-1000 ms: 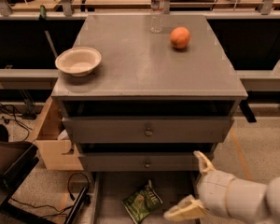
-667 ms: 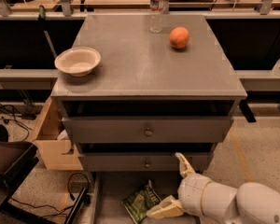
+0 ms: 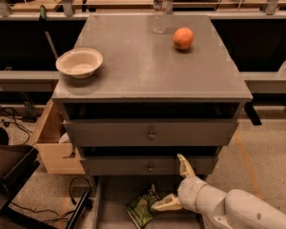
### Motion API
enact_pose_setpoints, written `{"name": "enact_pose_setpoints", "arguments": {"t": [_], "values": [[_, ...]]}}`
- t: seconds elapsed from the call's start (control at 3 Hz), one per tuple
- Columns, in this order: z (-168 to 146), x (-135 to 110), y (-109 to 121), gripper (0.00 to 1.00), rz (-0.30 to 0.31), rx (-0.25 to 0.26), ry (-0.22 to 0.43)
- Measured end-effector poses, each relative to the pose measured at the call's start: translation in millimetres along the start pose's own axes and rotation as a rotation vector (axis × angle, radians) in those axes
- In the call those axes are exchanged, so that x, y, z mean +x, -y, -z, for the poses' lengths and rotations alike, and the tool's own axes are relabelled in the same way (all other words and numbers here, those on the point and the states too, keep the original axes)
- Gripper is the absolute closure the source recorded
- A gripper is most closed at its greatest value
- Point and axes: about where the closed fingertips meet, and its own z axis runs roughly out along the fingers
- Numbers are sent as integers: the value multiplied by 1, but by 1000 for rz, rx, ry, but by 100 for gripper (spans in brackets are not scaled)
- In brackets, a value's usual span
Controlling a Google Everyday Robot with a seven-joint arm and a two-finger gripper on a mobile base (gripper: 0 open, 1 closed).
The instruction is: Pick green jalapeno chip bag from bottom drawer and place on counter
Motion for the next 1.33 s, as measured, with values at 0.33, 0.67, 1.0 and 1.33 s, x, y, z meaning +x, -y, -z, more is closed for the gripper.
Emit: {"name": "enact_pose_setpoints", "arguments": {"t": [0.33, 0.67, 1.0, 1.33], "values": [[-27, 72, -18, 0, -82, -34, 7], [-28, 152, -65, 0, -224, -78, -38], [-28, 152, -65, 0, -224, -78, -38], [-53, 161, -70, 0, -260, -79, -26]]}}
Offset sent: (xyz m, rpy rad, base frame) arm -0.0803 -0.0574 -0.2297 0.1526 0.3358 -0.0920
